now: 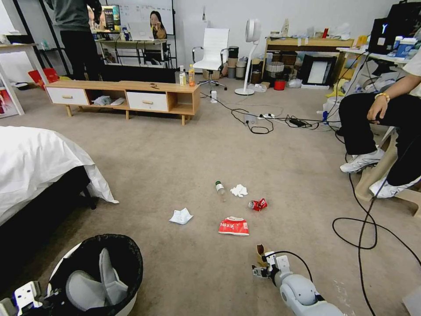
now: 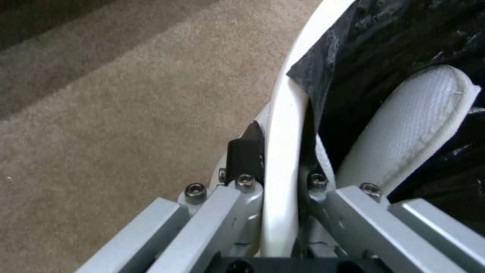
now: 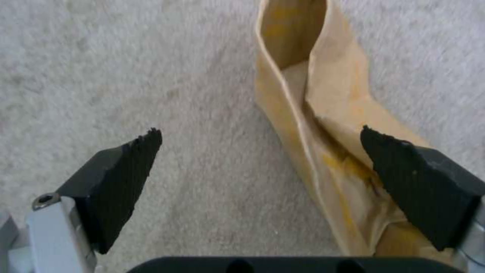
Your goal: Pick up the trash bin and place the garbage on the floor into it.
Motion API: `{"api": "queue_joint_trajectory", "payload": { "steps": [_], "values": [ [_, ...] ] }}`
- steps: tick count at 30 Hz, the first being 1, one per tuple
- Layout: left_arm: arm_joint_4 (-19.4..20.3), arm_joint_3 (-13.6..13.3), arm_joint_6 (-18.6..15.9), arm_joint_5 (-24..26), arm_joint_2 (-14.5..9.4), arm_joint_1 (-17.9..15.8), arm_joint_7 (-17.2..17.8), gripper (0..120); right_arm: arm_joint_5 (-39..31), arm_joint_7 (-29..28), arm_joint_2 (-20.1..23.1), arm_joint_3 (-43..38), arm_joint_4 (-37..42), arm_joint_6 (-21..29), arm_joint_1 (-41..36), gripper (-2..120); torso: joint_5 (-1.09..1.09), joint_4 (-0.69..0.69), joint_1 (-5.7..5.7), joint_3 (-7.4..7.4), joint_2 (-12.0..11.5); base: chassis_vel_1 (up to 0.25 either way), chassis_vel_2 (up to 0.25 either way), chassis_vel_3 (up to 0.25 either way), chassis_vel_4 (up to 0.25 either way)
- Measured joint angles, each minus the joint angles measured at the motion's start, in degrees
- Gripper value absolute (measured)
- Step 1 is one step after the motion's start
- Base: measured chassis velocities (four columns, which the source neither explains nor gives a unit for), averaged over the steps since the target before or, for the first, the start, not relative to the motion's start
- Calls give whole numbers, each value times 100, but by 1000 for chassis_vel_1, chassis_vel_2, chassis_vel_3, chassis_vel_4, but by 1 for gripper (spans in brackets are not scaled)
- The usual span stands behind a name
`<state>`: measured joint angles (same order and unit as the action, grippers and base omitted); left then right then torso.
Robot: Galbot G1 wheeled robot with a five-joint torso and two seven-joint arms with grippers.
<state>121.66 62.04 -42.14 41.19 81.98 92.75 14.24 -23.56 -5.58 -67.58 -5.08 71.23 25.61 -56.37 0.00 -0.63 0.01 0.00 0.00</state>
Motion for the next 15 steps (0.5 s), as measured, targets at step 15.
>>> {"api": "queue_joint_trajectory", "payload": {
  "steps": [15],
  "values": [
    [-71, 0, 0, -1, -28, -29, 3, 2, 238, 80, -145, -32, -584, -209, 127, 99, 0, -1, 0, 0, 0, 0, 0, 0, 0]
  ]
}}
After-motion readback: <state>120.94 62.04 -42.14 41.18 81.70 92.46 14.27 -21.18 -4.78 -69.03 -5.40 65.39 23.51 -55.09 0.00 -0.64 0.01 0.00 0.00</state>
